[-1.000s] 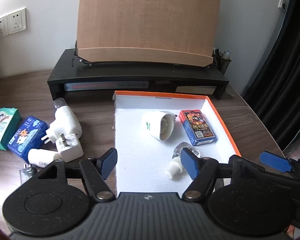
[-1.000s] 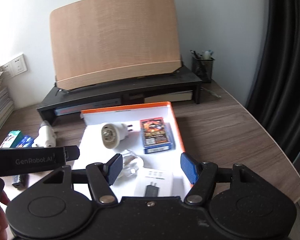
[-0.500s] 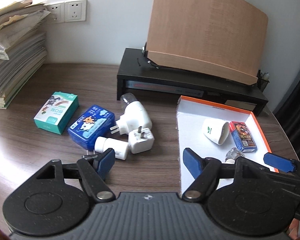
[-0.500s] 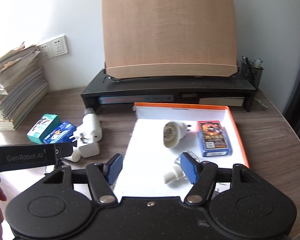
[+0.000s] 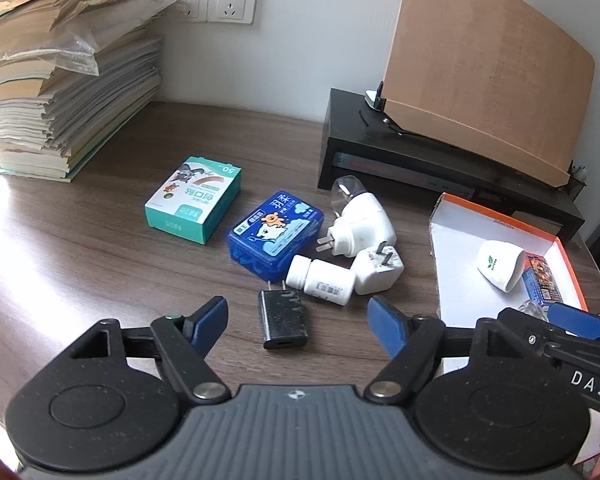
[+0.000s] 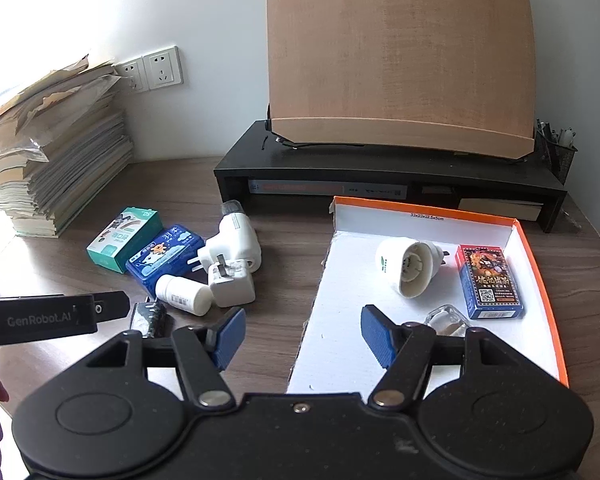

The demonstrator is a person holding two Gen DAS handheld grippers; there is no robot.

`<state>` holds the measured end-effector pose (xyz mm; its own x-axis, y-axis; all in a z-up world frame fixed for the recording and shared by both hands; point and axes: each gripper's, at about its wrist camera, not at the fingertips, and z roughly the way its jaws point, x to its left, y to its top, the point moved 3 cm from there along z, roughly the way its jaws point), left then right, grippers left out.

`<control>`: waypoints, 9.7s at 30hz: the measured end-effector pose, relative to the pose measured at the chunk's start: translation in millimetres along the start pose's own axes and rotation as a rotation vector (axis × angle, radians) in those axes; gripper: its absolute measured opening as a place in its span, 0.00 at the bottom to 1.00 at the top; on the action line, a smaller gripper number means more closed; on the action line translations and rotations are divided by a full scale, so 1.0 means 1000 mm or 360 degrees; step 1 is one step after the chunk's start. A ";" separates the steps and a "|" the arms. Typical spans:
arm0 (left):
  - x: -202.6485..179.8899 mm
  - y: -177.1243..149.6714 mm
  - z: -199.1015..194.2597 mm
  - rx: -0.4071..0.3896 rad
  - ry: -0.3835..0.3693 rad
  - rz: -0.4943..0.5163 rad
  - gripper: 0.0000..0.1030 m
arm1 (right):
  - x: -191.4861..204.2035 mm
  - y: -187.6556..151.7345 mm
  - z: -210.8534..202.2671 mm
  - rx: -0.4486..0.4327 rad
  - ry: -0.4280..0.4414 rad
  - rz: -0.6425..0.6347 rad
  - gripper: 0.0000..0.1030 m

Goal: Organize rigid objects
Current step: 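Move both tools from the box back toward the scattered items, then grasp the black charger with the left tool while the right tool grasps the white pill bottle, then carry the black charger and white pill bottle over the white box with both tools, then open the left tool to drop the black charger into the white box, then open the right tool to drop the white pill bottle into the box, then move both tools from the box toward the items on the desk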

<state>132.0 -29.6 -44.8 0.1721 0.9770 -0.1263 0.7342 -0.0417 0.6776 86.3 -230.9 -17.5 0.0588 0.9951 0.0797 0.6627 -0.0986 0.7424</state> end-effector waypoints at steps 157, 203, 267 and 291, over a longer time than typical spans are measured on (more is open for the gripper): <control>-0.165 -0.035 -0.009 -0.0033 -0.0411 0.0415 0.36 | -0.126 -0.015 -0.058 -0.0182 -0.0320 0.0278 0.68; -0.141 -0.045 -0.003 0.0032 -0.0306 0.0353 0.32 | -0.129 -0.026 -0.063 -0.0161 -0.0333 0.0280 0.68; -0.073 -0.017 -0.005 -0.0041 -0.0160 0.0173 0.51 | -0.083 -0.006 -0.018 -0.0118 -0.0251 0.0105 0.75; 0.029 0.009 0.003 -0.0070 0.0074 -0.0033 0.59 | 0.009 0.008 0.016 -0.0063 -0.0037 -0.0051 0.76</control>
<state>146.1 -2.2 -44.7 0.1257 0.9862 -0.1075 0.7077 -0.0133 0.7064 104.0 -222.8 -21.7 0.0556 0.9976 0.0402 0.6343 -0.0664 0.7702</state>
